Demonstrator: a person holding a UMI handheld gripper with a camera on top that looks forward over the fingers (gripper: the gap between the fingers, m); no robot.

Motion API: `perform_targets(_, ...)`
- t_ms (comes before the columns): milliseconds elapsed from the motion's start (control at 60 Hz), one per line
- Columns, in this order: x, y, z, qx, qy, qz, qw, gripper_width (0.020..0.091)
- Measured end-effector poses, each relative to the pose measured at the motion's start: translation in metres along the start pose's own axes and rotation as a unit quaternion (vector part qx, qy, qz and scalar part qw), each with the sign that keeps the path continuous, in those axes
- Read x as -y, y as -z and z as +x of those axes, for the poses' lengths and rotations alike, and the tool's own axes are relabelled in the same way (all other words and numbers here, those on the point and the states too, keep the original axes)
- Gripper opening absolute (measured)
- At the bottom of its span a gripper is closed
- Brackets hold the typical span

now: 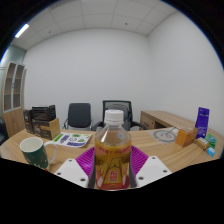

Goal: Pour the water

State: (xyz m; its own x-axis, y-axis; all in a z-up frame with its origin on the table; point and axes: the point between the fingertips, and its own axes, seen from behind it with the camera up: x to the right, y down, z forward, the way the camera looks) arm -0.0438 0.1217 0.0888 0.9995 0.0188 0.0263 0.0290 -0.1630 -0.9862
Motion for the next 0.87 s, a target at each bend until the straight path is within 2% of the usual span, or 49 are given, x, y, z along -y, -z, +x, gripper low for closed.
perform_targets(50, 0.000, -0.001, 0.000, -0.002, -0.003, 0.000, 1.000, 0.0477)
perform_targets(117, 0.000, -0.001, 0.002, -0.006, -0.002, 0.000, 1.000, 0.0521)
perform_targets(200, -0.004, 0.001, 0.000, -0.007, 0.011, -0.014, 1.000, 0.0646)
perform_targets(267, -0.012, 0.005, 0.001, -0.001, 0.016, -0.043, 0.999, 0.0862)
perform_targets(317, -0.008, 0.014, 0.001, 0.003, 0.010, -0.042, 0.999, 0.0820)
perform_targets(383, -0.003, 0.037, 0.004, 0.006, -0.005, -0.046, 0.999, 0.0847)
perform_targets(467, 0.000, 0.075, 0.001, 0.018, -0.023, -0.052, 0.998, 0.0847)
perform_targets(633, 0.014, 0.169, -0.007, 0.022, -0.014, -0.026, 0.999, 0.0839)
perform_targets(867, 0.004, 0.303, -0.063, 0.072, -0.019, -0.007, 0.997, 0.0833)
